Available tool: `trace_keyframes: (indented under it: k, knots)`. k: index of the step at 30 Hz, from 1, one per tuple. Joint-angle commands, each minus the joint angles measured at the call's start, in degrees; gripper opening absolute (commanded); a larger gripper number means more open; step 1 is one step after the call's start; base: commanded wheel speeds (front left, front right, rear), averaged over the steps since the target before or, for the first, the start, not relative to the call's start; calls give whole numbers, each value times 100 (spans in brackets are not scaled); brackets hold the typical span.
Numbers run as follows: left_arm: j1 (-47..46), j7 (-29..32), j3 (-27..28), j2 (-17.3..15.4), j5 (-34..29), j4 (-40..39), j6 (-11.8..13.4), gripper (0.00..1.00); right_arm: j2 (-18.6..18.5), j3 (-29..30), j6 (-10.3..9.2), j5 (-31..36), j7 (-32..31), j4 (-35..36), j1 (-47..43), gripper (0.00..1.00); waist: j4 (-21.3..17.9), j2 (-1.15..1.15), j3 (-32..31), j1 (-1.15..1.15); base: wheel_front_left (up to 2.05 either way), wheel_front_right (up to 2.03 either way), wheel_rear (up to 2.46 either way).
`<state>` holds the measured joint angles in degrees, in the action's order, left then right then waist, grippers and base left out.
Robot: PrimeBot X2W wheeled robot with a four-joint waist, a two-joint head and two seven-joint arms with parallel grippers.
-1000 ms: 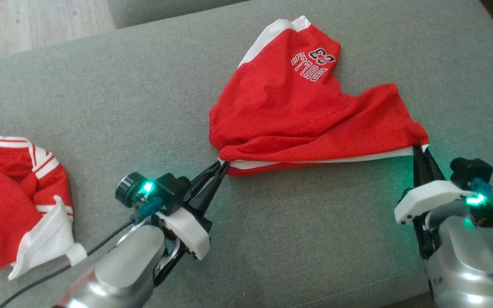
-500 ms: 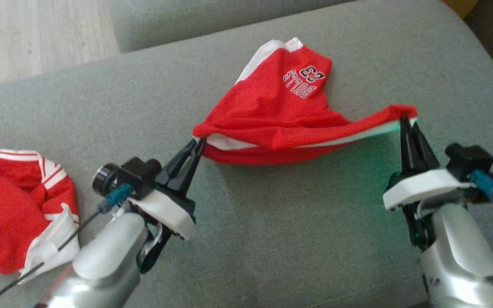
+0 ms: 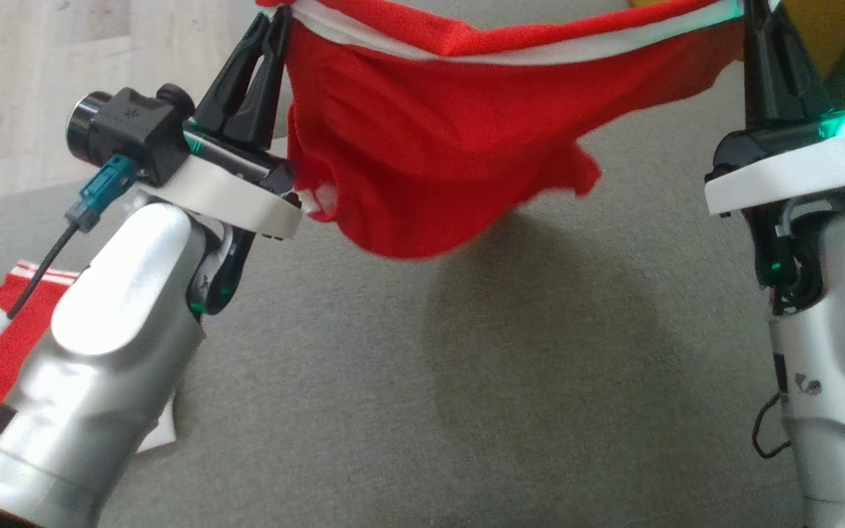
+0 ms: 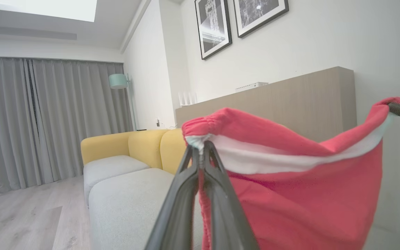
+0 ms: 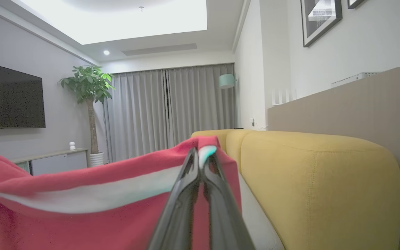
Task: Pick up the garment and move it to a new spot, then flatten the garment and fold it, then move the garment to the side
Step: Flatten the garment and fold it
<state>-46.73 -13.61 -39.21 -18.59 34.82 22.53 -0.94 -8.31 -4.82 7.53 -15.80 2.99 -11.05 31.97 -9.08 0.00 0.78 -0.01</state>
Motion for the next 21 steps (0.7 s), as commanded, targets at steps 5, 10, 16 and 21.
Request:
trace_keyframes:
  k: [5,10,16,21]
  knots:
    - [-4,137,202,-205,173,-470,71,0,-53,-39,-4,-20,-330,593,-93,0,299,0,-224,1,0,0,0]
    - [580,273,172,-407,289,-1202,253,0,-125,85,-4,-97,-799,1227,-821,0,430,0,-351,1,0,0,0]
    - [1276,740,248,-796,521,-2357,654,0,-40,344,-4,-230,-1440,2245,-1767,0,531,0,-332,1,0,0,0]
    - [1304,1096,307,-1080,496,-2888,855,0,-15,568,-4,-205,-1830,2709,-1868,0,532,0,-112,1,0,0,0]
